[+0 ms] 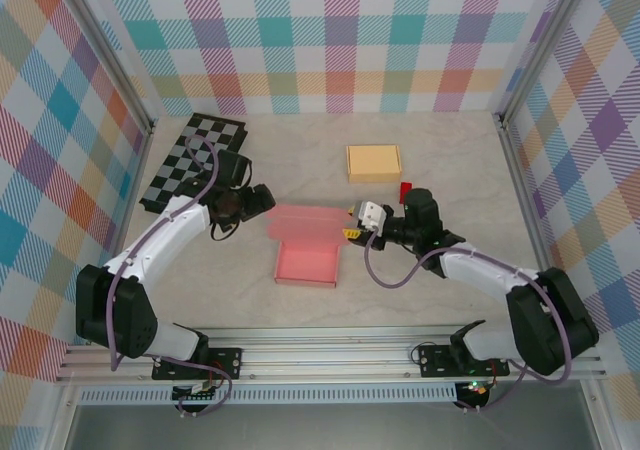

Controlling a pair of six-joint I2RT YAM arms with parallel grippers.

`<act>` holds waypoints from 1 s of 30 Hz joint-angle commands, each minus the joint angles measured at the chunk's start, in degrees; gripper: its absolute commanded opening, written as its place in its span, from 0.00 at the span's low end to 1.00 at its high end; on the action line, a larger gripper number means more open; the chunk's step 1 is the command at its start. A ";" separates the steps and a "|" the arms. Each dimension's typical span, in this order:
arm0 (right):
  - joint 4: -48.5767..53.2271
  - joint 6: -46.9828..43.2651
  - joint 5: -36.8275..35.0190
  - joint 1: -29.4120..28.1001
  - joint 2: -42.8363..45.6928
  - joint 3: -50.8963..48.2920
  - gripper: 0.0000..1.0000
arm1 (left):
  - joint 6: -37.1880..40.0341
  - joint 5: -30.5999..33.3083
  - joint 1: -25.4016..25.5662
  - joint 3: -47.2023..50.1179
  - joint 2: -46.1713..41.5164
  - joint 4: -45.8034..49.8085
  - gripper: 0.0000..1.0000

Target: Fold the paper box

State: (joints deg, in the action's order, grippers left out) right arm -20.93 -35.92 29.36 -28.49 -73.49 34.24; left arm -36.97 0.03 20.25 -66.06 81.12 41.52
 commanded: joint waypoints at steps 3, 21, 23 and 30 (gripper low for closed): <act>14.16 9.64 -6.10 -0.08 8.41 7.41 0.46 | -5.13 0.97 1.37 -2.35 -1.88 4.11 0.88; 50.78 7.39 7.46 0.11 3.05 34.49 0.88 | -5.04 0.48 1.90 -5.26 -0.24 5.48 0.88; 55.33 0.10 8.76 -0.60 -1.76 37.75 0.87 | -3.97 0.84 1.90 -6.14 0.62 6.54 0.89; 64.85 -11.13 -1.20 -3.99 -18.14 48.82 0.85 | -3.80 0.46 1.46 -9.11 3.55 7.54 0.89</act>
State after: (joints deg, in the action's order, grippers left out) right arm 37.60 -38.02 29.47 -31.27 -88.79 78.98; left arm -41.47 0.05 21.67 -72.86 83.72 47.05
